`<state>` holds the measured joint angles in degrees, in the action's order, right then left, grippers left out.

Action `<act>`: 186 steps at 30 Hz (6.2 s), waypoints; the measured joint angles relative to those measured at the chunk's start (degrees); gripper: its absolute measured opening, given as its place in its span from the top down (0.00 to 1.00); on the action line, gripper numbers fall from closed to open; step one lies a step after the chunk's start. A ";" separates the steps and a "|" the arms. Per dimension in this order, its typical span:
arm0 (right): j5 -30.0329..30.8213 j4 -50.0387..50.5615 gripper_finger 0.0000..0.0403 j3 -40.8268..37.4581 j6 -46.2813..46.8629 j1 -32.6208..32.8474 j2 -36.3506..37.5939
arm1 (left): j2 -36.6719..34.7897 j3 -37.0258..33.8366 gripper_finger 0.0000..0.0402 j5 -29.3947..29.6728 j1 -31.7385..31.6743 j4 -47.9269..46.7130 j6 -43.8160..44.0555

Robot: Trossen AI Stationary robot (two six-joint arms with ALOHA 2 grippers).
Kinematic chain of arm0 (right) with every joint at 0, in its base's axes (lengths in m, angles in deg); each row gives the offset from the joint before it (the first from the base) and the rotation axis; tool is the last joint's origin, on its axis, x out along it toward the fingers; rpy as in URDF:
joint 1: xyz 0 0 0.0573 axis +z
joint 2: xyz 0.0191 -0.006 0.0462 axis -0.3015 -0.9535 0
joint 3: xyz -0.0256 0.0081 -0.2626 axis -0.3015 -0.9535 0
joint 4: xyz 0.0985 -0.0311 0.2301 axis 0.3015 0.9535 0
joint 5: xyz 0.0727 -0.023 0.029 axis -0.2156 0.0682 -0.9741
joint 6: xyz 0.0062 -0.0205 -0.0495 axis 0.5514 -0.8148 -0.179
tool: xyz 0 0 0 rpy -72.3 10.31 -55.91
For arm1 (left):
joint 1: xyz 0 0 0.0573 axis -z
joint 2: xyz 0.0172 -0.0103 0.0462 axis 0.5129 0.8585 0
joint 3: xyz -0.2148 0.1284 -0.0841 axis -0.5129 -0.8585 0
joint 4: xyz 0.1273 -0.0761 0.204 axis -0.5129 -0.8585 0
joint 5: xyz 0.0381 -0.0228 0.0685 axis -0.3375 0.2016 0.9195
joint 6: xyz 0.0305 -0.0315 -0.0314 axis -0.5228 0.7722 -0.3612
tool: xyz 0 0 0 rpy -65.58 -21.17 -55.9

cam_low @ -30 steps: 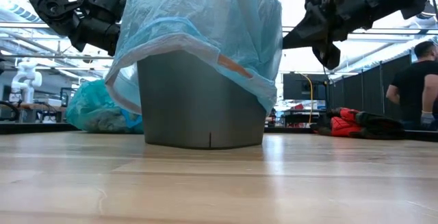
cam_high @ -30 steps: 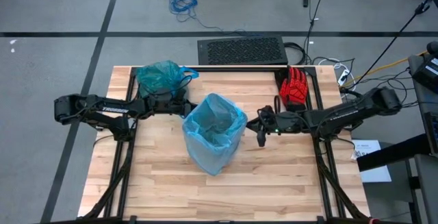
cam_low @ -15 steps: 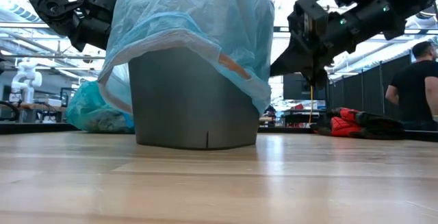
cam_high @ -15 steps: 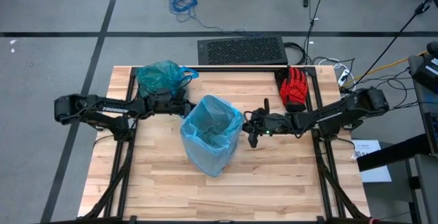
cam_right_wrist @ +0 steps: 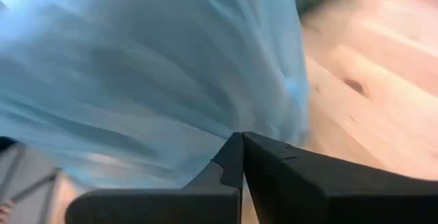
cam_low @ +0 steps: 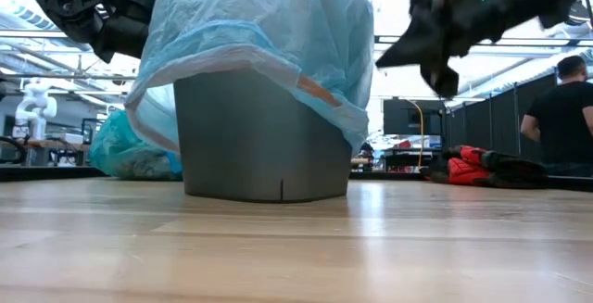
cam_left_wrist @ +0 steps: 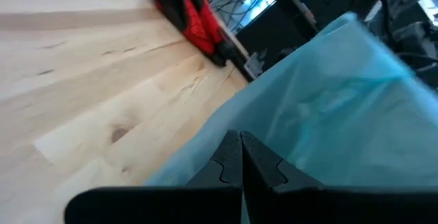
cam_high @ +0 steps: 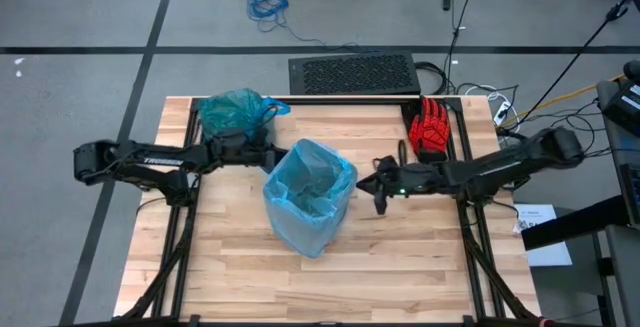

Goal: Place trash/remove bag and relplace
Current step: Insert the new blue trash bag into the trash bin, then return to Home Position

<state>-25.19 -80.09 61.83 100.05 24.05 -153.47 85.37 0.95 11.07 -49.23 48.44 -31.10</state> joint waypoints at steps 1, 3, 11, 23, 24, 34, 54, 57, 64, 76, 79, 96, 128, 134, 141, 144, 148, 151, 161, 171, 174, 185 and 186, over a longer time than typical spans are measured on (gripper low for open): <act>0.88 0.37 1.00 0.00 0.33 0.92 1.85 | -0.71 0.00 1.00 -0.02 0.02 -0.30 -0.13; 3.31 0.51 1.00 0.00 1.11 3.34 4.73 | -1.85 0.00 1.00 -0.56 0.02 -1.14 -0.53; 18.42 -5.16 1.00 0.02 0.93 11.26 4.21 | -2.03 0.00 1.00 -1.85 0.02 -2.07 0.35; 18.69 -14.89 1.00 -0.02 -1.00 6.58 -6.23 | -1.59 0.00 1.00 -2.56 -0.04 -3.23 -0.59; 18.27 -14.93 1.00 -0.02 -0.73 6.39 -7.07 | -1.57 0.00 1.00 -2.58 -0.02 -3.62 -0.93; 17.22 -16.19 1.00 -0.02 0.90 5.44 -11.82 | -1.57 0.00 1.00 -2.58 0.02 -4.97 -2.54; 15.69 18.27 1.00 5.38 0.26 9.80 12.88 | -13.00 0.07 1.00 -26.14 -2.99 -29.53 -8.51; 13.92 23.24 1.00 10.61 2.62 12.59 12.45 | -15.58 0.07 1.00 -27.30 0.22 -26.98 -5.29; 9.61 30.76 1.00 18.65 10.37 14.27 5.71 | -10.41 0.09 1.00 -17.71 9.31 -13.36 0.95; 5.64 32.12 1.00 20.31 12.64 7.23 0.11 | 4.47 3.13 1.00 -12.27 14.82 -0.60 1.09; 4.70 33.38 1.00 20.31 11.04 5.26 0.63 | 4.21 3.13 1.00 -11.59 13.49 -2.49 -0.48; 2.60 41.66 1.00 20.37 -2.84 2.08 12.61 | -7.40 3.23 1.00 -7.36 9.58 -17.79 -10.59; 0.60 13.29 1.00 -5.81 -25.64 -11.82 34.44 | -65.89 -15.00 1.00 -11.44 -15.10 -42.70 -24.95; 14.05 15.88 1.00 -8.14 -25.01 -0.88 38.06 | -66.79 -11.33 1.00 -6.22 -13.04 -49.38 -28.30; 8.93 -6.43 1.00 -23.02 -16.81 2.19 38.45 | -66.79 -11.50 1.00 -2.17 -11.91 -49.26 -29.62; 8.22 -17.76 1.00 -28.58 -17.48 1.98 38.47 | -66.79 -11.69 1.00 -1.48 -11.87 -48.63 -29.40; 6.73 -15.09 1.00 -28.72 -21.30 -0.16 38.41 | -66.81 -13.17 1.00 -1.27 -11.78 -43.12 -28.59; 3.14 -13.73 1.00 -28.76 -22.69 -1.91 38.20 | -66.81 -15.22 1.00 -1.42 -11.15 -39.51 -28.34; 2.16 -12.63 1.00 -22.58 -31.48 -2.55 40.55 | -66.81 -16.19 1.00 1.77 -8.23 -39.89 -33.35; 11.32 18.22 1.00 -7.80 -37.10 0.38 49.30 | -66.81 -15.50 1.00 1.49 -8.07 -40.79 -35.92; 11.30 17.23 1.00 -11.62 -35.95 0.34 52.67 | -66.81 -15.50 1.00 -0.28 -7.77 -40.00 -36.14; 8.43 3.51 1.00 -25.91 -31.79 0.35 57.27 | -66.81 -17.83 1.00 -0.42 -7.32 -41.54 -37.05; 8.55 3.70 1.00 -25.99 -32.37 0.35 57.30 | -66.81 -18.18 1.00 -0.43 -7.32 -41.49 -36.96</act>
<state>-16.64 -76.39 35.84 67.68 24.40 -96.17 18.56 -17.23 10.64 -56.55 6.96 -68.05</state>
